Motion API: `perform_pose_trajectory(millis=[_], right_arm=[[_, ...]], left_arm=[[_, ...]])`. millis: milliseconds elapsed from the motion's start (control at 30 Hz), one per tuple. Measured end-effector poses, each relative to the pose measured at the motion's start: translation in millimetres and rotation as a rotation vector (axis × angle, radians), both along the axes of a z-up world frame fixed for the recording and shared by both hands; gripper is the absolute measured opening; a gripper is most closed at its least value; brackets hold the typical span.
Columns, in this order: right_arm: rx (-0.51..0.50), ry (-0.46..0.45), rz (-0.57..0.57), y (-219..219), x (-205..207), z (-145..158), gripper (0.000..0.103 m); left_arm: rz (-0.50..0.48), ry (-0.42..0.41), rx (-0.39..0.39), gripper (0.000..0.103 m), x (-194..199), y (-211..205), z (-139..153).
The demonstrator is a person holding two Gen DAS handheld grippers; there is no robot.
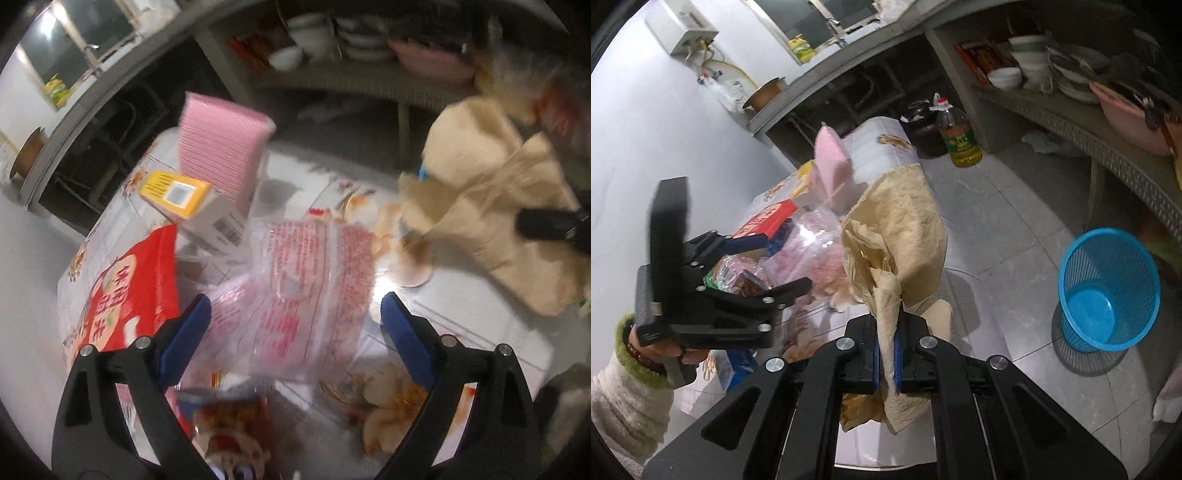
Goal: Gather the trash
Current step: 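Lift the tan wrapper with the right tool while the left tool grasps a clear plastic bag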
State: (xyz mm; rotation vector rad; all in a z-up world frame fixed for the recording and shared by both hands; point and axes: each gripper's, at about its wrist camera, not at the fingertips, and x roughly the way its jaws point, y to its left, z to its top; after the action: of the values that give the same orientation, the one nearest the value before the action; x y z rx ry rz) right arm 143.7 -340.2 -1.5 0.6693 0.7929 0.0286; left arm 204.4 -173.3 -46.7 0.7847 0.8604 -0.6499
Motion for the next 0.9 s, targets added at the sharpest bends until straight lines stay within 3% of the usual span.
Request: perform_pose_trajectory(millis=[33, 100, 167, 367, 500, 633, 800, 900], right_arm=[[0.006, 0.002, -0.002, -2, 0, -1, 0.006], [0.02, 0.005, -0.003, -7, 0, -6, 0.006], [0.035, 0.009, -0.003, -8, -1, -9, 0.006], [0.055, 0.007, 0.008, -11, 0, -14, 0.006], [0.061, -0.008, 0.011, -13, -2, -13, 0.006], [0.06, -0.025, 0.003, -17, -8, -10, 0.006], [0.079, -0.058, -0.033, -30, -22, -5, 0.006], [0.091, -0.071, -0.086, -48, -33, -4, 0.006]], left_arm=[[0.001, -0.004, 0.028, 0.086, 2, -3, -5], [-0.006, -0.009, 0.067, 0.069, 3, -7, -11], [-0.009, -0.013, 0.085, 0.059, 3, -9, -13], [-0.02, -0.053, 0.091, 0.04, -7, -6, -5], [-0.018, -0.069, 0.097, 0.031, -13, -3, 0], [-0.024, -0.106, 0.073, 0.029, -22, -1, 14], [-0.023, -0.15, 0.007, 0.028, -33, 0, 47], [-0.041, -0.136, -0.064, 0.028, -40, -9, 67]])
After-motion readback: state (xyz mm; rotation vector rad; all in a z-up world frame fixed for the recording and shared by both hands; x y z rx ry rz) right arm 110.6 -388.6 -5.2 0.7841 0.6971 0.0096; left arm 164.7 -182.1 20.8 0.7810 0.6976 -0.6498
